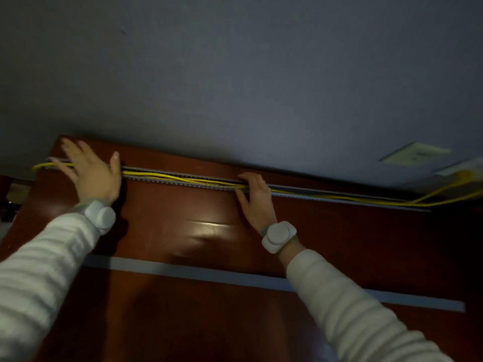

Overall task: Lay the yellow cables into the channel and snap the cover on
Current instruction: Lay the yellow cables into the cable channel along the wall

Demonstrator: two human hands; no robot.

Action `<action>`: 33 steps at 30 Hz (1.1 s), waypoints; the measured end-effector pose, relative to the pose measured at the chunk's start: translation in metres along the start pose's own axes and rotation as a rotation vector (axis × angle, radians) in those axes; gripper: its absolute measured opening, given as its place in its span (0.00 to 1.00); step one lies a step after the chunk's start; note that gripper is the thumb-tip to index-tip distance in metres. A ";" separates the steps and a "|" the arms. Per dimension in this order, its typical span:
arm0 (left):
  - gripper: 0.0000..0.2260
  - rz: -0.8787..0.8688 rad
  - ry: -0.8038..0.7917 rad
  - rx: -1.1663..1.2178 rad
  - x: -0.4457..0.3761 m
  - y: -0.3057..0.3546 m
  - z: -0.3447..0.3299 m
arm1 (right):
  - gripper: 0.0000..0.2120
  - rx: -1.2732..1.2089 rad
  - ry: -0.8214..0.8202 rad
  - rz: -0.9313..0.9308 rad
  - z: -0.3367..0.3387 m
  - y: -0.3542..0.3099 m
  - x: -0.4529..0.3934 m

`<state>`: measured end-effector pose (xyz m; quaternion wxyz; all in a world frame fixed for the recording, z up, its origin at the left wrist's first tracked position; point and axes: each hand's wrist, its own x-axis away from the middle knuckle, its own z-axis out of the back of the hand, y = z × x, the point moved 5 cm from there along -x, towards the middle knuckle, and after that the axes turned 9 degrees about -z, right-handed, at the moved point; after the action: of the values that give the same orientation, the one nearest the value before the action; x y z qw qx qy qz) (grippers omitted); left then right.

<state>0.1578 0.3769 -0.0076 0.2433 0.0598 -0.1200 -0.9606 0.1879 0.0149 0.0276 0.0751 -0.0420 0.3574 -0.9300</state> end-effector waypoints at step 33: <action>0.31 -0.722 -0.414 0.081 0.113 0.236 -0.078 | 0.30 0.590 0.129 -0.409 0.150 0.214 0.055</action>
<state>0.1798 0.1055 -0.0276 -0.1408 -0.0868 -0.1755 -0.9705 0.1769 -0.2499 -0.0033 -0.1264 -0.0305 0.0622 -0.9896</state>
